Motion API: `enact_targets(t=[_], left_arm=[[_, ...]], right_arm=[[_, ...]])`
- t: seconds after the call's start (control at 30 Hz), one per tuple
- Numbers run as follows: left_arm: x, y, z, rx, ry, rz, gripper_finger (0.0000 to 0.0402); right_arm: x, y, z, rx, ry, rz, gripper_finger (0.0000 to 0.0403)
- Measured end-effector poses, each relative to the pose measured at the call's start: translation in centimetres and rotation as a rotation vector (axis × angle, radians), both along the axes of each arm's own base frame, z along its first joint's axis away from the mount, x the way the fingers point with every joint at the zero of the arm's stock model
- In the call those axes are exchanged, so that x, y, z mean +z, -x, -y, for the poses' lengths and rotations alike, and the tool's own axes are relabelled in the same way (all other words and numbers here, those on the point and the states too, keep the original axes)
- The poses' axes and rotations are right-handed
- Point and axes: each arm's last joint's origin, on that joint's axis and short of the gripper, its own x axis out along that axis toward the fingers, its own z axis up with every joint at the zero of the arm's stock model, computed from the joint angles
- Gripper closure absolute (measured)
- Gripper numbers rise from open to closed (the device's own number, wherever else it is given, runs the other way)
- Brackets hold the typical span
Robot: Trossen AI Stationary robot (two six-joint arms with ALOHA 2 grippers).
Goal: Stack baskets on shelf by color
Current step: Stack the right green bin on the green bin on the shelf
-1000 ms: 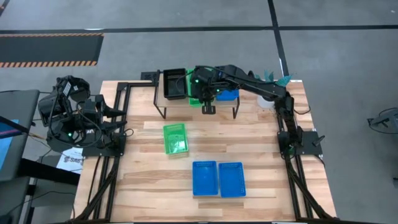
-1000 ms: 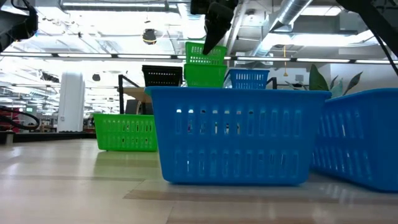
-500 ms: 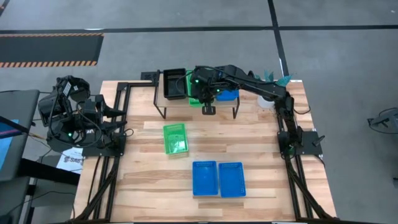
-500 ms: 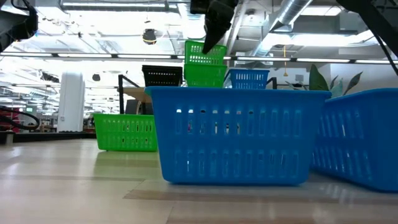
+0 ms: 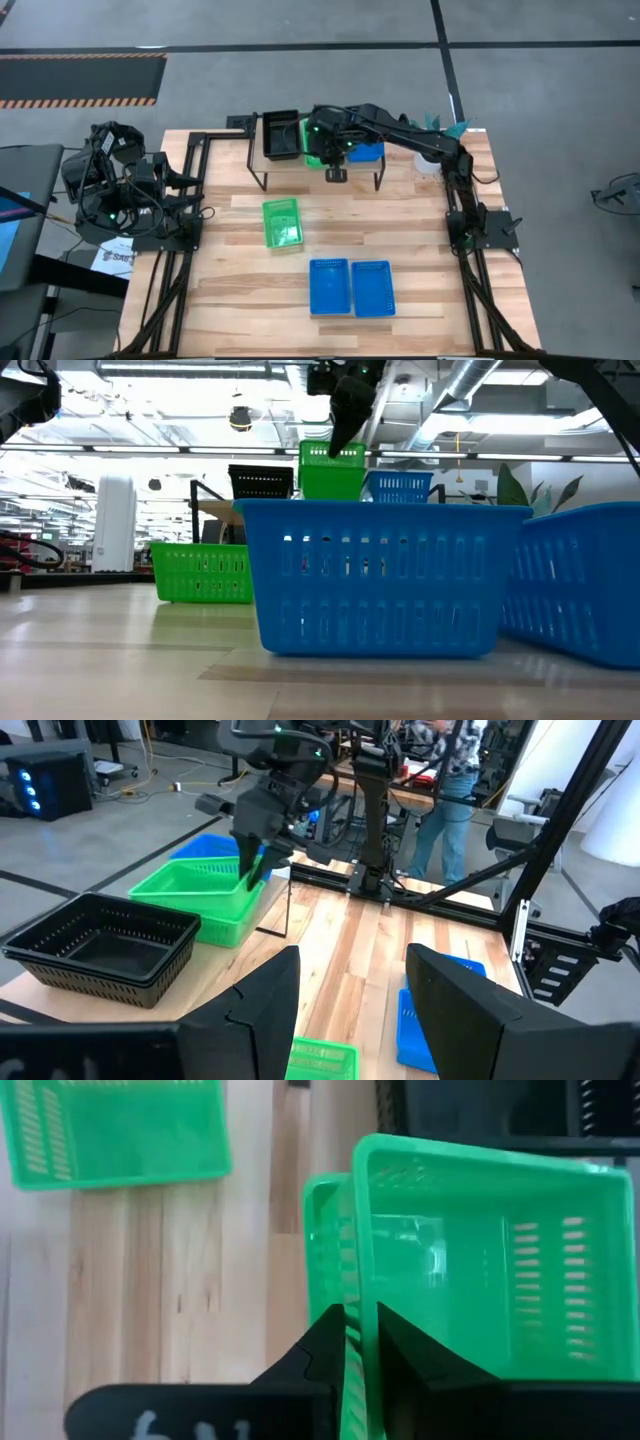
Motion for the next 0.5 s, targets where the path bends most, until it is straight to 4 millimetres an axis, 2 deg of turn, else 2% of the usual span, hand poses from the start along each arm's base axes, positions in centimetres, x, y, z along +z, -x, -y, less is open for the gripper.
enact_targets(t=[0.3,0.5], left_arm=[[0.0,0.0,0.0,0.0,-0.008,-0.003,0.0228],[0.0,0.0,-0.1,0.0,-0.007,-0.003,0.0228]], right_arm=[[0.1,-0.2,0.6,-0.012,0.01,0.036,0.0334],[-1.3,-1.2,1.7,-0.034,0.011,0.034,0.0334]])
